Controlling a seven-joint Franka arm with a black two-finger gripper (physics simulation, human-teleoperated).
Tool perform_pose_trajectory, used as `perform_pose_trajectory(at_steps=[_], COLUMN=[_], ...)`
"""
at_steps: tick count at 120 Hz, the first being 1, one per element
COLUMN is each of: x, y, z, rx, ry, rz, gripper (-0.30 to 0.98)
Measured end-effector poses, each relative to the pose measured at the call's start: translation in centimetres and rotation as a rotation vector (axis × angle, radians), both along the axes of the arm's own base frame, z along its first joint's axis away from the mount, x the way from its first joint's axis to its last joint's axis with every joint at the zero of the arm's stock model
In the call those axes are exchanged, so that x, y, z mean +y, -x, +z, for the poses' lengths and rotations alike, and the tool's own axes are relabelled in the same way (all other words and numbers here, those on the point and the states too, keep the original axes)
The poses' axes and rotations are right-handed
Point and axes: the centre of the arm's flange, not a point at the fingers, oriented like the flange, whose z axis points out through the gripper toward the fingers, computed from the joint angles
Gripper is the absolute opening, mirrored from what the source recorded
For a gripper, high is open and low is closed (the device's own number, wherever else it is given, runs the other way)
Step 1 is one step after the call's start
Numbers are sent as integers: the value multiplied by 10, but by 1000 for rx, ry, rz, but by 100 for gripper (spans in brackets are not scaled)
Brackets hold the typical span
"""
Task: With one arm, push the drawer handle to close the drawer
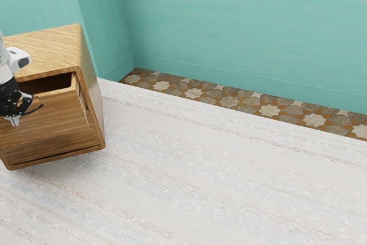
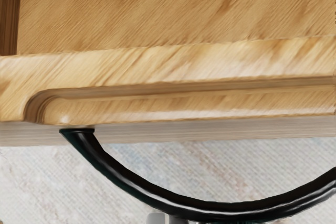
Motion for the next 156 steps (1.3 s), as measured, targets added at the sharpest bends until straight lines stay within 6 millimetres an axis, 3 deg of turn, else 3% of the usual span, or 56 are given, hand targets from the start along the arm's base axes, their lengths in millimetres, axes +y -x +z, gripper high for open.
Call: perform_pose_trajectory(at_steps=[62, 106, 128, 144, 156], x=[51, 54, 54, 19, -34], y=[-51, -76, -68, -26, -16], z=[12, 3, 7, 6, 22], rx=[-3, 1, -28, -77, -117], ry=[-33, -41, -25, 29, 54], rz=[-3, -68, -92, -122, -171], gripper=[-10, -12, -9, -10, -10])
